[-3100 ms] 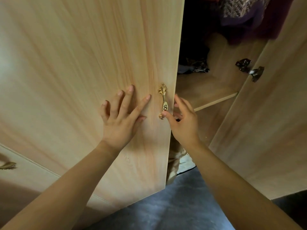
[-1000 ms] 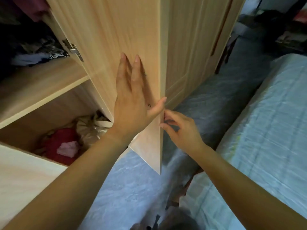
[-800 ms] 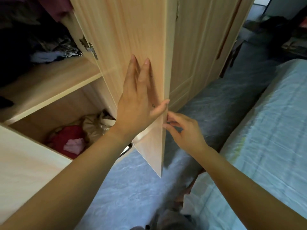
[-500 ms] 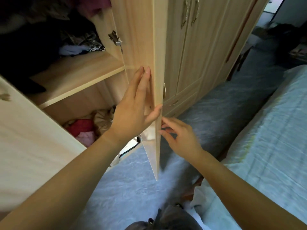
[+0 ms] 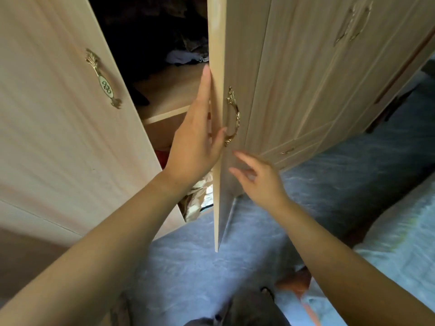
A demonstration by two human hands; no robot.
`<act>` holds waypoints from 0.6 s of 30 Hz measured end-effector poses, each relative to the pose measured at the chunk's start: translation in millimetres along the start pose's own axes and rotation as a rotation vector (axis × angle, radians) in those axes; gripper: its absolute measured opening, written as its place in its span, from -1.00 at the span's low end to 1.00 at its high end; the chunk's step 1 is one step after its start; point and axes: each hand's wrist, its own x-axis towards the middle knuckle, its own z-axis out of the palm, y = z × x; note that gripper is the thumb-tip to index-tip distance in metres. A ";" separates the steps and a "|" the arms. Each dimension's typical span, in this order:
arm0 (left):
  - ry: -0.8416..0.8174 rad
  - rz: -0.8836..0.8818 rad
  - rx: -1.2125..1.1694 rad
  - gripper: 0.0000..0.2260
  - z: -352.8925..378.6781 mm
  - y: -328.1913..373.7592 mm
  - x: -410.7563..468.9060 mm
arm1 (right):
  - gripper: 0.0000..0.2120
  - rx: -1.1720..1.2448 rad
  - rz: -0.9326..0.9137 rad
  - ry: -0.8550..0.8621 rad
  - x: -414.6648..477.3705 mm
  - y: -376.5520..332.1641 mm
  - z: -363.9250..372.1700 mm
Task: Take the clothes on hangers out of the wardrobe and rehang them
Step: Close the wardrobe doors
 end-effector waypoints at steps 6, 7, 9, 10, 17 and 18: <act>0.049 -0.072 0.038 -0.14 -29.8 -33.2 2.4 | -0.49 -0.028 -0.102 0.021 69.5 -15.3 9.4; 0.063 -0.083 0.046 -0.14 -33.0 -38.1 3.4 | -0.42 -0.069 -0.139 -0.013 83.2 -17.1 11.4; 0.092 -0.111 0.058 -0.14 -38.8 -47.9 5.3 | -0.27 -0.149 -0.203 -0.063 107.6 -19.3 17.7; 0.106 -0.125 0.072 -0.15 -41.3 -53.0 6.2 | -0.20 -0.178 -0.241 -0.065 118.4 -19.1 22.0; 0.247 -0.239 0.341 -0.22 -61.9 -88.2 14.2 | -0.07 -0.251 -0.389 -0.008 171.2 -7.6 60.7; 0.272 -0.228 0.417 -0.23 -65.3 -93.0 16.0 | -0.09 -0.262 -0.411 0.000 176.7 -4.1 65.7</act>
